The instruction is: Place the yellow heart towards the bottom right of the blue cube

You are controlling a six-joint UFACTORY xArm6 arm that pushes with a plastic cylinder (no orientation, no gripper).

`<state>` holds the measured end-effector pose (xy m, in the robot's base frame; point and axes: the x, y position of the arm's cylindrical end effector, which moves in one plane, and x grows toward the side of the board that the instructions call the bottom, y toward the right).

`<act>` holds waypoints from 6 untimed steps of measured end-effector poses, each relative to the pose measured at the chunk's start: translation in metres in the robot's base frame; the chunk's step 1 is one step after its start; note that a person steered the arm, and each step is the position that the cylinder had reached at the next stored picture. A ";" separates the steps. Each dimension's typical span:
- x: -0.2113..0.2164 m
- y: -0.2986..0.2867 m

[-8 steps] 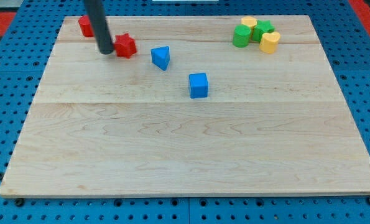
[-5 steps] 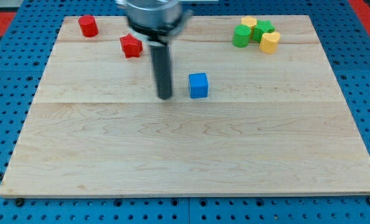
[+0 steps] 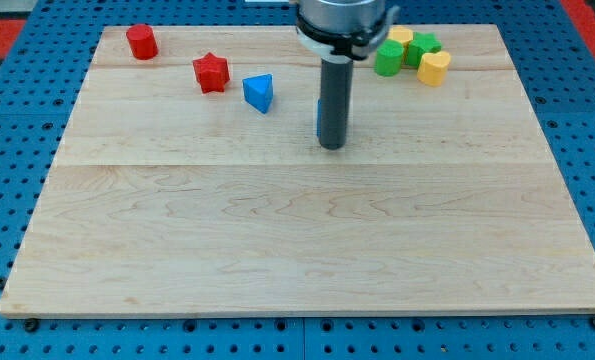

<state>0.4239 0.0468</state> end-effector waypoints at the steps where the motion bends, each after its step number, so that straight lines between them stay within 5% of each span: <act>1: 0.000 0.051; 2: -0.042 0.147; 4: -0.176 0.180; 5: -0.181 0.129; 6: -0.141 0.098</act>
<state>0.2827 0.1448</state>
